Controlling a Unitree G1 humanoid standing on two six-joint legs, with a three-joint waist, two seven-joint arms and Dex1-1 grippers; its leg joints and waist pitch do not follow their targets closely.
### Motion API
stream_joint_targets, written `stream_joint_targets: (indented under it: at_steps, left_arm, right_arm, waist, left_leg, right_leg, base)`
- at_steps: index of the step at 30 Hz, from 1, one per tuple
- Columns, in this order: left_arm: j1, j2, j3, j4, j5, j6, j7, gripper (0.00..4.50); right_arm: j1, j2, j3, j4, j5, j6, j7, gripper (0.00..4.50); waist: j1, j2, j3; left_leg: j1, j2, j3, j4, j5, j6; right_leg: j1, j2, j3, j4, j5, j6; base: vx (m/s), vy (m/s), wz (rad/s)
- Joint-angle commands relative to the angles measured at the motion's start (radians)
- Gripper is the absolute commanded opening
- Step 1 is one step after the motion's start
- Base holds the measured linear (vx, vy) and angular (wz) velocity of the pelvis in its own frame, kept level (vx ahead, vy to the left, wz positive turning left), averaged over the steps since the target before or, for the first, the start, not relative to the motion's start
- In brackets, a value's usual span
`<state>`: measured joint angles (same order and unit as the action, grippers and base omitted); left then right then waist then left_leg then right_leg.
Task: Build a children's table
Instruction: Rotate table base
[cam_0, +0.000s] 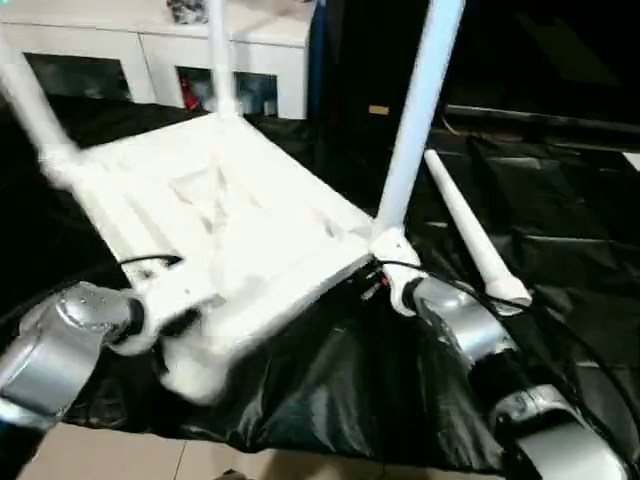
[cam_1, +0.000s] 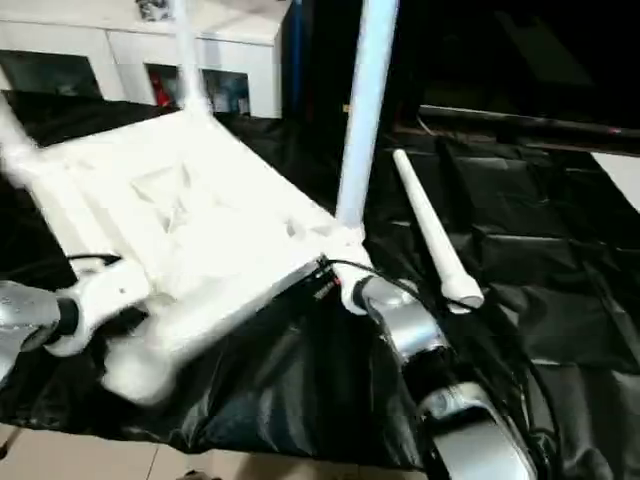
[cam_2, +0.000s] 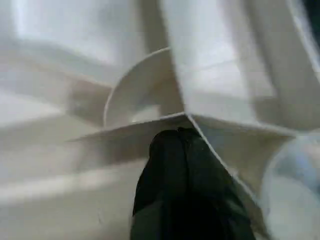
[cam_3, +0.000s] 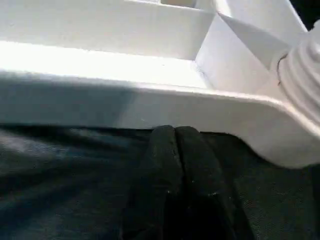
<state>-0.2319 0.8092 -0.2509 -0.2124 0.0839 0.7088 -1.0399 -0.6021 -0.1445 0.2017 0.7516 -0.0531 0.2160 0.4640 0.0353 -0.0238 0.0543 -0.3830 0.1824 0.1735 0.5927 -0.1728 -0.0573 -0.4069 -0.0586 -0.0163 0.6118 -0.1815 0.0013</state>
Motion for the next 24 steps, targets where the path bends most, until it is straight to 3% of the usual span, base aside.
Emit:
stream_joint_targets:
  at_steps: [1, 5, 9, 12, 15, 18, 19, 20, 21, 22, 24]
  left_arm:
    - [0.002, -0.013, -0.028, -0.052, -0.048, -0.018, -0.042, 0.00]
    - [-0.011, -0.054, -0.062, -0.100, -0.095, 0.000, -0.071, 0.00]
    - [-0.047, -0.126, -0.105, -0.080, -0.080, -0.012, -0.042, 0.00]
    - [-0.105, -0.215, -0.116, -0.002, -0.049, -0.023, 0.033, 0.00]
    - [-0.133, -0.252, -0.120, 0.043, -0.028, -0.036, 0.074, 0.00]
    - [-0.180, -0.293, -0.123, 0.128, 0.005, -0.083, 0.139, 0.00]
    - [-0.189, -0.299, -0.123, 0.142, 0.009, -0.090, 0.151, 0.00]
    - [-0.198, -0.305, -0.123, 0.153, 0.014, -0.100, 0.163, 0.00]
    - [-0.198, -0.305, -0.123, 0.153, 0.014, -0.100, 0.163, 0.00]
    - [-0.193, -0.298, -0.098, 0.115, -0.011, -0.098, 0.158, 0.00]
    - [-0.190, -0.295, -0.092, 0.104, -0.018, -0.096, 0.155, 0.00]
  right_arm:
    - [-0.019, 0.015, 0.010, 0.018, -0.008, -0.007, 0.003, 0.02]
    - [-0.050, 0.033, 0.008, 0.062, -0.009, -0.027, -0.004, 0.02]
    - [-0.069, 0.044, 0.008, 0.089, -0.013, -0.044, -0.006, 0.02]
    - [-0.073, 0.048, 0.012, 0.098, -0.015, -0.056, 0.006, 0.02]
    - [-0.074, 0.049, 0.012, 0.099, -0.017, -0.059, 0.007, 0.02]
    - [-0.071, 0.042, 0.010, 0.098, -0.023, -0.067, -0.004, 0.02]
    - [-0.072, 0.041, 0.009, 0.101, -0.026, -0.071, -0.008, 0.02]
    - [-0.070, 0.033, 0.004, 0.093, -0.028, -0.072, -0.015, 0.02]
    - [-0.070, 0.033, 0.004, 0.093, -0.028, -0.072, -0.015, 0.02]
    - [-0.066, -0.013, -0.005, 0.026, -0.083, 0.003, -0.108, 0.02]
    - [-0.065, -0.022, -0.005, 0.012, -0.095, 0.023, -0.128, 0.02]
  waist:
    - [0.004, 0.020, -0.057]
    - [0.001, 0.019, -0.058]
    - [0.001, 0.017, -0.062]
    - [0.000, 0.015, -0.060]
    - [0.000, 0.015, -0.062]
    - [0.003, 0.014, -0.063]
    - [0.002, 0.013, -0.064]
    - [0.003, 0.022, -0.065]
    - [0.001, 0.018, -0.065]
    - [0.002, 0.023, -0.065]
    - [0.007, 0.018, -0.065]
  left_leg:
    - [0.021, 0.036, -0.016, -0.083, -0.336, -0.056]
    - [0.019, 0.034, -0.014, -0.080, -0.305, -0.052]
    - [0.018, 0.034, -0.011, -0.076, -0.266, -0.047]
    - [0.020, 0.033, -0.007, -0.074, -0.269, -0.042]
    - [0.012, 0.033, -0.012, -0.076, -0.263, -0.042]
    - [0.019, 0.032, -0.008, -0.071, -0.258, -0.034]
    - [0.015, 0.033, -0.010, -0.072, -0.248, -0.033]
    - [0.017, 0.034, -0.011, -0.072, -0.252, -0.035]
    - [0.017, 0.033, -0.010, -0.071, -0.250, -0.033]
    - [0.019, 0.034, -0.010, -0.071, -0.243, -0.036]
    - [0.021, 0.031, -0.007, -0.068, -0.215, -0.039]
  right_leg:
    - [0.027, -0.062, 0.030, -0.070, -0.278, -0.200]
    - [0.032, -0.062, 0.031, -0.066, -0.246, -0.210]
    - [0.037, -0.060, 0.031, -0.062, -0.202, -0.215]
    - [0.034, -0.058, 0.031, -0.065, -0.200, -0.218]
    - [0.044, -0.061, 0.030, -0.063, -0.209, -0.210]
    - [0.038, -0.059, 0.030, -0.066, -0.200, -0.210]
    - [0.042, -0.060, 0.029, -0.064, -0.187, -0.213]
    - [0.041, -0.061, 0.029, -0.063, -0.187, -0.213]
    - [0.041, -0.059, 0.028, -0.065, -0.181, -0.214]
    - [0.040, -0.057, 0.028, -0.063, -0.165, -0.219]
    - [0.043, -0.053, 0.028, -0.059, -0.138, -0.221]
  base:
    - [0.000, 0.000, 0.00]
    - [0.000, 0.000, 0.00]
    - [0.000, 0.000, 0.00]
    - [0.000, 0.000, 0.00]
    - [0.000, 0.000, 0.00]
    - [0.000, 0.000, 0.00]
    - [0.000, 0.000, 0.00]
    - [0.000, 0.000, 0.00]
    - [0.000, 0.000, 0.00]
    - [0.000, 0.000, 0.00]
    - [0.000, 0.000, 0.00]
